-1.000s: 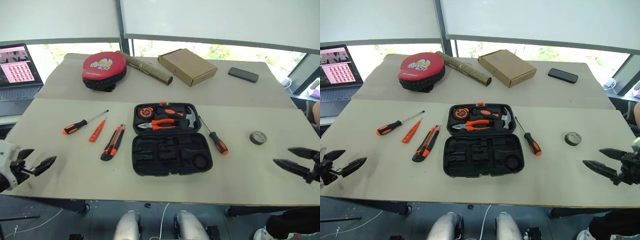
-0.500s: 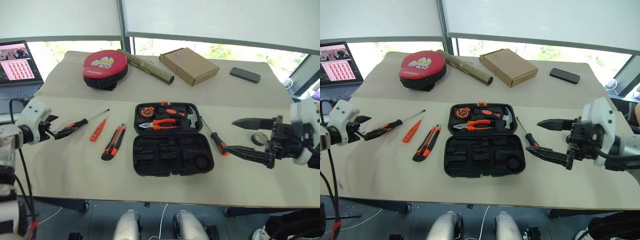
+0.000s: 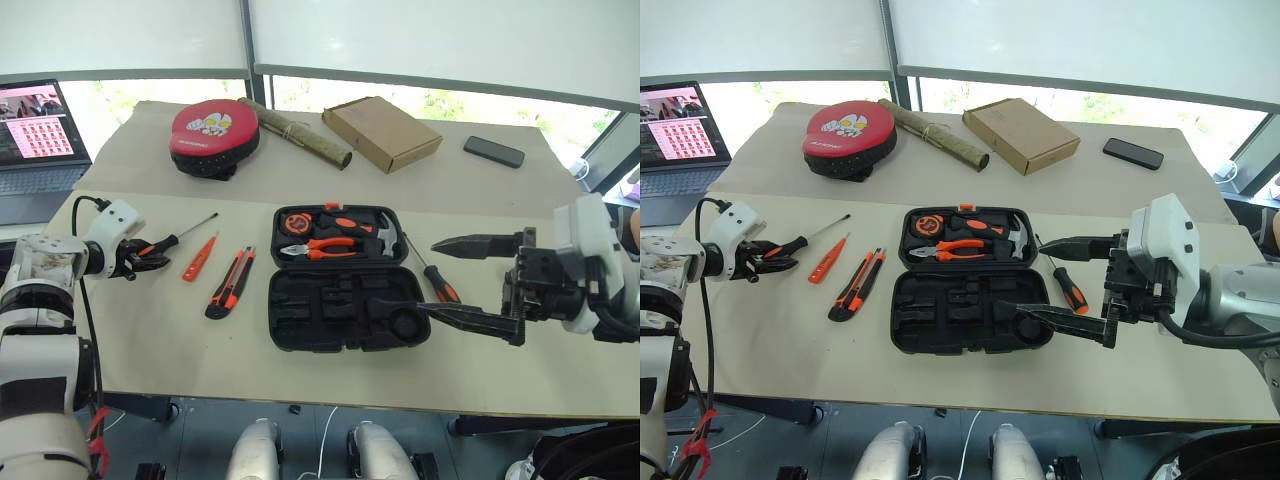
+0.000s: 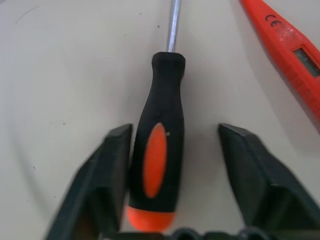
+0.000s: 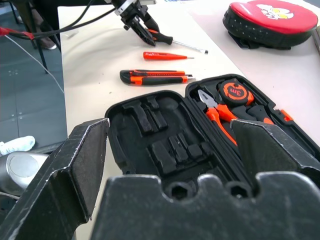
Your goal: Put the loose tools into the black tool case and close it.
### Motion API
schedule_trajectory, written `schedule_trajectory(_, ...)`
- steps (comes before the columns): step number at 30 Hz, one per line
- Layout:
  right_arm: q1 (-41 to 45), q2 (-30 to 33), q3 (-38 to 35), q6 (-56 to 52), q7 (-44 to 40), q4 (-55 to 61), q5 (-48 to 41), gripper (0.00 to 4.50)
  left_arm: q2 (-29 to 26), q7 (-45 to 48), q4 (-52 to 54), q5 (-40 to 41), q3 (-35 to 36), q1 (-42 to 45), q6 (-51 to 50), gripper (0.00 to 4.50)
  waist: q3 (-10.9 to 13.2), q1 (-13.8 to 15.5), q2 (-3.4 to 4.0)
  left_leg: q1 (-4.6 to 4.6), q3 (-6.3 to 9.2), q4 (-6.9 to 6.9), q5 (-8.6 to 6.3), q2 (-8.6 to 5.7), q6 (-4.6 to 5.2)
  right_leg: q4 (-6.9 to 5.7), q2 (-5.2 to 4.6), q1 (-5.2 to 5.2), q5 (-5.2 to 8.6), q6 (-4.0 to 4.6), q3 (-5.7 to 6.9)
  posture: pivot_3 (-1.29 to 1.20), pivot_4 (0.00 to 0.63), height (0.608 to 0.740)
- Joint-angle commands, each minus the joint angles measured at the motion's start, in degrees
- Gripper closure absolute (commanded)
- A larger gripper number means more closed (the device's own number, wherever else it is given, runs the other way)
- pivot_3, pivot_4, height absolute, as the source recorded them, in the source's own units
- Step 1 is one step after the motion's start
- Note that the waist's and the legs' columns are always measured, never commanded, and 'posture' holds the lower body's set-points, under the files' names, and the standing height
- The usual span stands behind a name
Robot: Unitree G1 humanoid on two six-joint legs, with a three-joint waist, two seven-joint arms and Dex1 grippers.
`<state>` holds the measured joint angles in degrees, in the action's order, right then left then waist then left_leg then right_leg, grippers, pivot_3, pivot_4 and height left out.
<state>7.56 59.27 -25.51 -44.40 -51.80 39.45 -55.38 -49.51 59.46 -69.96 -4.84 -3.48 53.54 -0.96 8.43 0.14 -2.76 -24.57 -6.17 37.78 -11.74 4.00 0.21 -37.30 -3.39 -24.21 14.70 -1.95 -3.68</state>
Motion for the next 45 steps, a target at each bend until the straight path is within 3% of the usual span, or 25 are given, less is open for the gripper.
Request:
schedule_trajectory(1,-2.47,0.36,-4.53,0.62,-0.11,0.99,-0.11,0.00,-0.31,0.47,-1.20,0.08,1.19,0.83,0.27,3.61,-0.01,-0.07,-0.01,0.00,0.01,0.03,0.00,0.00,0.00,-0.04,0.00,0.00,0.00,0.00,0.00,0.00,0.150,0.740)
schedule_trajectory(5,-6.83,-0.50,-7.25,1.10,-0.07,1.04,0.99,0.00,0.69,5.46,2.98,5.07,5.24,1.31,2.70,3.61,0.00,0.00,-0.05,-0.07,0.04,0.08,0.00,0.00,0.00,-0.14,0.00,-0.06,0.00,-0.01,0.02,0.00,0.150,0.740)
schedule_trajectory(10,-12.95,-2.01,-10.05,1.48,-0.43,2.02,1.81,0.00,4.77,13.80,24.24,13.66,7.40,-0.44,-5.25,3.61,0.02,0.81,-0.15,-0.28,0.25,0.29,0.00,-0.02,0.00,-0.19,-0.02,-0.04,0.00,-0.03,0.21,0.00,0.150,0.740)
schedule_trajectory(14,-17.01,-3.00,-10.65,2.61,-1.24,1.76,4.19,0.00,7.44,20.22,46.28,14.24,-0.90,-5.03,-10.44,3.61,-0.01,0.60,-0.11,-0.38,0.40,0.46,-0.01,-0.04,0.02,-0.24,-0.02,-0.02,0.02,-0.07,0.26,0.00,0.150,0.740)
schedule_trajectory(17,-18.79,-3.34,-9.94,4.18,-1.47,0.55,7.34,0.00,9.26,21.95,53.74,11.80,-6.96,-6.18,-9.78,3.61,-0.04,0.46,-0.04,-0.30,0.43,0.47,-0.01,-0.06,0.02,-0.26,0.00,0.05,0.02,-0.08,0.25,0.00,0.150,0.740)
schedule_trajectory(25,-18.71,-5.13,-9.13,4.81,0.48,0.88,8.64,0.00,14.11,18.33,54.33,3.16,-16.71,-3.69,-9.29,3.61,-0.03,-0.07,-0.03,-0.29,0.71,0.56,0.01,-0.11,0.01,-0.35,0.11,0.06,0.03,-0.08,0.20,0.00,0.150,0.740)
schedule_trajectory(31,-18.36,-6.75,-8.84,4.30,2.60,2.40,7.85,0.00,17.27,14.44,54.69,-0.39,-19.13,-3.46,-14.95,3.61,-0.02,0.05,-0.03,-0.33,0.77,0.62,0.00,-0.14,0.02,-0.34,0.09,0.07,0.04,-0.09,0.21,0.00,0.150,0.740)
schedule_trajectory(42,-17.35,-6.94,-9.05,3.87,5.06,2.67,6.35,0.00,19.55,12.80,51.92,-2.92,-20.87,-2.74,-15.07,3.61,-0.02,0.26,-0.02,-0.37,0.83,0.64,0.01,-0.15,0.02,-0.35,0.10,0.08,0.04,-0.09,0.22,0.00,0.150,0.740)
schedule_trajectory(44,-17.29,-6.89,-8.93,3.87,5.39,2.74,6.18,0.00,19.73,12.72,52.18,-2.65,-20.57,-2.83,-14.04,2.60,-0.02,0.36,-0.02,-0.37,0.84,0.69,0.01,-0.15,0.02,-0.35,0.09,0.10,0.04,-0.09,0.22,0.00,0.150,0.740)
schedule_trajectory(45,-17.24,-6.87,-8.86,3.87,5.53,2.77,6.10,0.00,19.72,13.89,53.16,-1.64,-20.35,-3.01,-15.57,2.44,-0.02,0.43,-0.02,-0.37,0.85,0.70,0.01,-0.16,0.02,-0.35,0.09,0.10,0.04,-0.09,0.22,0.00,0.150,0.740)
